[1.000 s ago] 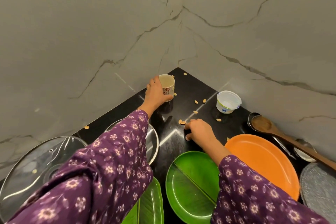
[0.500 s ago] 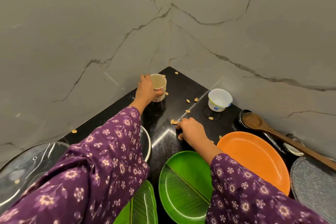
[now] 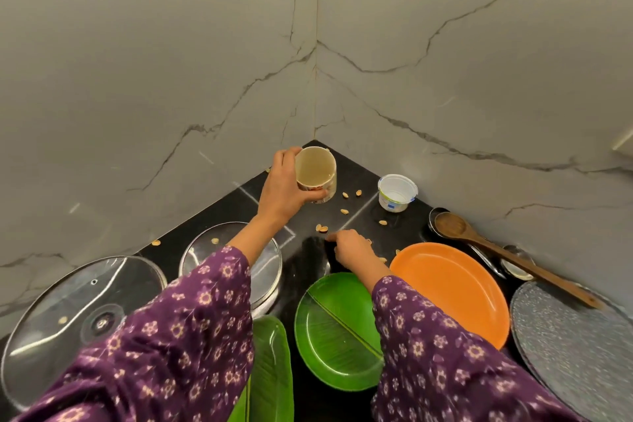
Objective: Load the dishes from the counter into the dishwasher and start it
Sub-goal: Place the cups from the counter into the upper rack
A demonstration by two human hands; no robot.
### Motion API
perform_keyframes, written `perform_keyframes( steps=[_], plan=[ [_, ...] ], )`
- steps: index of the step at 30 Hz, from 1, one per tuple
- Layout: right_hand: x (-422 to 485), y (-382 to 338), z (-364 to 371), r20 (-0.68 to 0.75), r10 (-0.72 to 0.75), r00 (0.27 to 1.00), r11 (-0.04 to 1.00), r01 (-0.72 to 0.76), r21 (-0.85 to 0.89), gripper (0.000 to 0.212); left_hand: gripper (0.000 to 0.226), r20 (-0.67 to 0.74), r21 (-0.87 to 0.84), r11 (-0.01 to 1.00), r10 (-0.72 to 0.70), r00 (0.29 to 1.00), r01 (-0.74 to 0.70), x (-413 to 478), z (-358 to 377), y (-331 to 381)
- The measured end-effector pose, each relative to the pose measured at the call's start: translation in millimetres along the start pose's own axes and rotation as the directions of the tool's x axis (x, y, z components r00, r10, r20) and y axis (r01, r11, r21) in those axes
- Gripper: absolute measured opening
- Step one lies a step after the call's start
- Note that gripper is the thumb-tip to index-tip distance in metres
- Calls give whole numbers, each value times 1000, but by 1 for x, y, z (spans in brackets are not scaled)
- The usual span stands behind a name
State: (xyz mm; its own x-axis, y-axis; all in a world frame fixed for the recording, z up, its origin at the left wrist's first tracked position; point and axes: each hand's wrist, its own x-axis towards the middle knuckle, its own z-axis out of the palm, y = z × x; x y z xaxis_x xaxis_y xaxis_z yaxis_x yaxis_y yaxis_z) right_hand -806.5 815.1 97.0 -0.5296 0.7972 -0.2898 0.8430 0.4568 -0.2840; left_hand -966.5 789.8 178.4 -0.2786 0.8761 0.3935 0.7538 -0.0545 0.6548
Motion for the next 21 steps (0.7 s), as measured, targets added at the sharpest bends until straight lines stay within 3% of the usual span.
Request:
perform_keyframes(
  steps=[2,3,4,5,6,7,12,15,17,21],
  plan=[
    [-12,-1,-3,-36,88,996,964,-76,256,35,91,15,-26,999,37,999,-36,-16,-8,19],
    [-19,-1,-4,-58,164,985,866,-116,486,31,92,27,-36,998,56,998,-55,-24,-12,29],
    [-28,-3,-7,-36,247,968,656,-140,742,27,94,40,-42,996,74,996,-73,-32,-14,38],
    [-42,-5,-11,4,298,955,382,-123,916,22,96,59,-47,994,98,993,-95,-41,-17,48],
    [-55,-4,-15,33,332,943,145,-86,986,19,97,84,-53,992,121,989,-117,-51,-18,58],
    [-72,-1,-19,56,348,936,-19,-52,998,21,97,110,-62,988,149,983,-143,-61,-19,70],
    [-175,22,-23,182,177,967,-463,-81,882,37,95,174,-183,951,282,944,-250,-115,-16,128],
    [-235,43,-11,135,121,983,-649,-25,761,63,92,197,-243,922,351,915,-302,-154,-9,164],
    [-281,54,-5,77,136,988,-668,34,744,74,88,227,-314,877,442,868,-365,-185,0,187],
    [-380,74,18,9,261,965,-654,170,737,67,88,302,-431,756,635,711,-493,-247,25,232]
  ],
)
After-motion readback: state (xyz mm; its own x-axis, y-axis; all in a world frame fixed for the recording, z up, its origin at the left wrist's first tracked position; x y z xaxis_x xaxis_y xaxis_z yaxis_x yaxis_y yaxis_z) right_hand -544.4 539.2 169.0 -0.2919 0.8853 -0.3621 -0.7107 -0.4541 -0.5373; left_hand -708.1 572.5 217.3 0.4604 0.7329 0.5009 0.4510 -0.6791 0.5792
